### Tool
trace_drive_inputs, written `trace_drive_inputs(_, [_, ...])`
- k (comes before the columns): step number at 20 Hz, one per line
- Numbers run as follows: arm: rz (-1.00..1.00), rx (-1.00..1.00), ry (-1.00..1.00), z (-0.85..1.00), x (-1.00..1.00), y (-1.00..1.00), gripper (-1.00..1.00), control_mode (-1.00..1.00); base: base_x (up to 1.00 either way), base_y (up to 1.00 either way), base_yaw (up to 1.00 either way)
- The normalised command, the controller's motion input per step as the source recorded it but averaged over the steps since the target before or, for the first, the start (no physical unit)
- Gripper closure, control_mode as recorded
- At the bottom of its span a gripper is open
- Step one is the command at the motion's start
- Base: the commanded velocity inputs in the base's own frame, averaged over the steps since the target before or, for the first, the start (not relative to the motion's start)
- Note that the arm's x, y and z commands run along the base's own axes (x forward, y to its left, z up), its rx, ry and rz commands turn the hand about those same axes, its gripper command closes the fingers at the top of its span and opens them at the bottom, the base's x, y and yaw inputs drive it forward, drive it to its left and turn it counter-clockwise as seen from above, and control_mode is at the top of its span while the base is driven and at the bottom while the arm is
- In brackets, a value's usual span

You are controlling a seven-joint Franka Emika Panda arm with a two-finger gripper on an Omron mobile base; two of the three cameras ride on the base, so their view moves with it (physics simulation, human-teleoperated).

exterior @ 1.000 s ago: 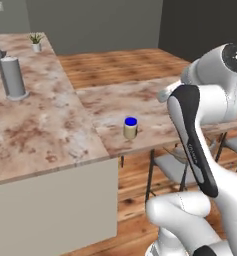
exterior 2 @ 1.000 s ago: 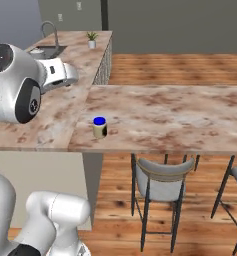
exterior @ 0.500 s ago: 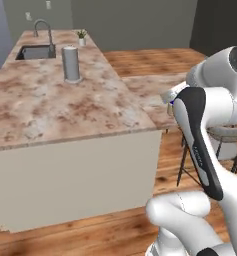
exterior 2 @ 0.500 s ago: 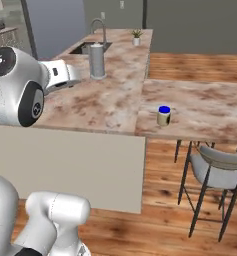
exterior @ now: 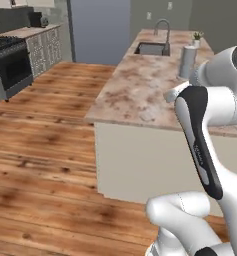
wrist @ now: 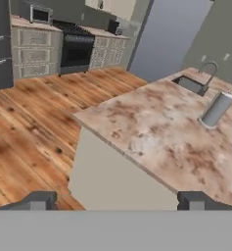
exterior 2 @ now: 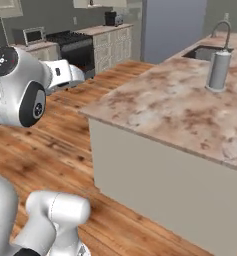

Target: Move the mayonnaise and condiment bottle from the cabinet to the dining counter.

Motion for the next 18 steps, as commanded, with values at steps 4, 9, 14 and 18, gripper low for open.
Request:
trace_drive_inputs(4, [0.00,0.00,0.00,0.00,0.00,0.00,-1.00,1.00,0.05,0.64,0.77])
trace_drive_inputs(9, [0.00,0.00,0.00,0.00,0.00,0.00,-1.00,1.00,0.74,0.42,0.60])
trace_drive_inputs(14, [0.00,0.00,0.00,0.00,0.00,0.00,-1.00,1.00,1.00,0.41,0.41])
trace_drive_inputs(18, [0.00,0.00,0.00,0.00,0.00,0.00,-1.00,1.00,1.00,0.27,0.29])
